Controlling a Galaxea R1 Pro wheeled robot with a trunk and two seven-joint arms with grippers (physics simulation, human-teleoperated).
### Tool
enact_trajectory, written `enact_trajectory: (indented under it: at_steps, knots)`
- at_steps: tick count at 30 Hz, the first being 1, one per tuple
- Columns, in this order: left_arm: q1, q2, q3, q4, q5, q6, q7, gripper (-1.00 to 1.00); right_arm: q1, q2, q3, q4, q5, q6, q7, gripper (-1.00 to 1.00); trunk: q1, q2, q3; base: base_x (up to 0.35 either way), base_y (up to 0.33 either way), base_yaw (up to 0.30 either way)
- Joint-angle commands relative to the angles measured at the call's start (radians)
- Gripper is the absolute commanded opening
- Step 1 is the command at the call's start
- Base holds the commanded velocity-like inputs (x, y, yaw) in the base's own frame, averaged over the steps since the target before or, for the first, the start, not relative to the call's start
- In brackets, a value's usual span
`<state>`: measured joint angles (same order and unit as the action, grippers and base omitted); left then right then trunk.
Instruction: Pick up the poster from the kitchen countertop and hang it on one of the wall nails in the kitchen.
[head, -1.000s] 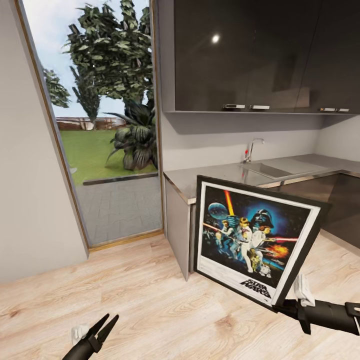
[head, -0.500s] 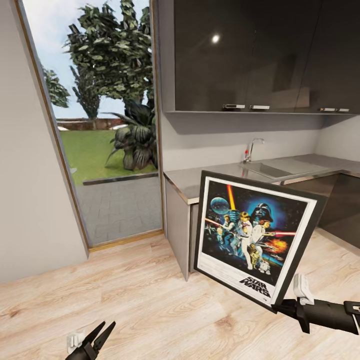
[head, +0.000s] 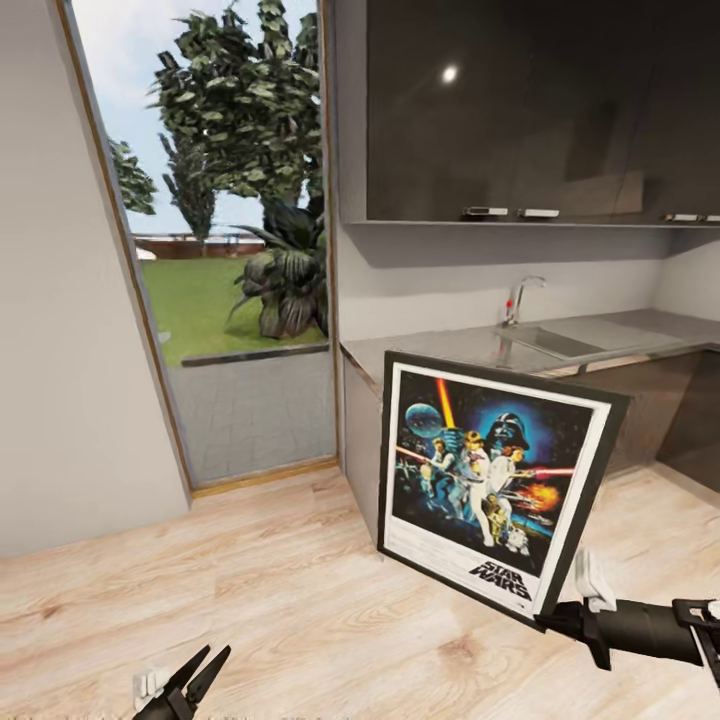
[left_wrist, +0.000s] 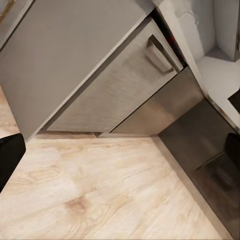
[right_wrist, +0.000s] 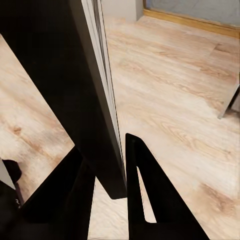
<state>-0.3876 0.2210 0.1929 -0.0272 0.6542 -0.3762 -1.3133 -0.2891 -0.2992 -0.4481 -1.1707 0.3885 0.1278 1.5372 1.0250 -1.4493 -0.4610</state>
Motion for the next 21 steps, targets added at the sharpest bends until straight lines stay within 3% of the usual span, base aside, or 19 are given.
enact_trajectory:
  at_steps: [1, 7, 21]
  knots:
    - [-0.001, 0.0, 0.008, 0.001, -0.007, -0.006, -0.003, 1.0, -0.001, 0.0, 0.008, -0.001, 0.005, 0.013, 0.006, -1.0, 0.0, -0.001, -0.002, 0.0, 0.0, 0.146]
    - [-0.001, -0.001, 0.007, 0.001, -0.007, -0.006, -0.003, 1.0, -0.001, 0.0, 0.038, -0.001, 0.008, 0.013, 0.006, -1.0, 0.0, -0.001, -0.011, 0.0, 0.0, 0.064]
    - [-0.001, -0.002, 0.007, 0.001, -0.007, -0.007, -0.003, 1.0, -0.001, 0.0, 0.045, 0.0, 0.006, 0.013, 0.005, -1.0, -0.008, 0.013, -0.027, 0.0, 0.0, 0.003]
